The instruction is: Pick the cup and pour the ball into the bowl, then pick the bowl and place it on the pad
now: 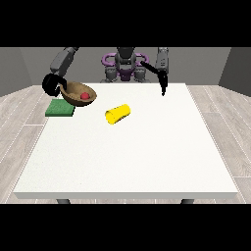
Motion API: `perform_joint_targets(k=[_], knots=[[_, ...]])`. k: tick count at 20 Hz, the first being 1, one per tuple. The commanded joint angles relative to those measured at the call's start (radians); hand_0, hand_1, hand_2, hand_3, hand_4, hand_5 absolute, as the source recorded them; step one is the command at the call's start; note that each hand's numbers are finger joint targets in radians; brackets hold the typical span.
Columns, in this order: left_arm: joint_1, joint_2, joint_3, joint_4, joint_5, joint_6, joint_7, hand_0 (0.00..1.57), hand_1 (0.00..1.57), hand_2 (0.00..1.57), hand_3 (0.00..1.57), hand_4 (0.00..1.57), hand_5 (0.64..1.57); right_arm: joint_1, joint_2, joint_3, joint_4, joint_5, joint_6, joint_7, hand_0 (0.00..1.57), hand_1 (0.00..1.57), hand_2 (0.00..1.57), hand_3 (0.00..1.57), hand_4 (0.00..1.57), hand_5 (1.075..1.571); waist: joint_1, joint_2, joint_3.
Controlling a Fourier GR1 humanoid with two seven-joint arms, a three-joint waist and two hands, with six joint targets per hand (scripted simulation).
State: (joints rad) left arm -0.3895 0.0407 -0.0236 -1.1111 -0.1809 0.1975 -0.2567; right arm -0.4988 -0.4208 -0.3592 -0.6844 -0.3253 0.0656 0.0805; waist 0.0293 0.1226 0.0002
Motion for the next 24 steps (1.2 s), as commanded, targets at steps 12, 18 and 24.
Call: perform_joint_targets(k=[12,18,24], knots=[[-0.039,-0.025,-0.117,-0.309,-0.102,0.094,0.017,0.0,0.0,0.0,0.0,0.0,0.703,-0.122,-0.308,-0.205,0.296,-0.137,0.314,-0.17,1.57,1.57,1.57,0.0,0.85,1.571,0.062,0.362,0.0028],[-0.02,0.012,-0.091,-0.455,-0.1,0.095,0.036,0.0,0.0,0.0,0.0,0.0,0.694,-0.188,-0.325,-0.23,0.334,-0.159,0.356,-0.227,1.57,1.57,1.57,0.0,0.79,1.567,0.032,0.455,0.0027],[0.085,-0.012,-0.142,-0.518,-0.138,0.113,0.059,0.0,0.0,0.0,0.0,0.0,0.686,-0.21,-0.404,-0.204,0.354,-0.132,0.368,-0.167,1.57,1.57,1.57,0.37,0.42,1.571,0.021,0.421,0.0014]])
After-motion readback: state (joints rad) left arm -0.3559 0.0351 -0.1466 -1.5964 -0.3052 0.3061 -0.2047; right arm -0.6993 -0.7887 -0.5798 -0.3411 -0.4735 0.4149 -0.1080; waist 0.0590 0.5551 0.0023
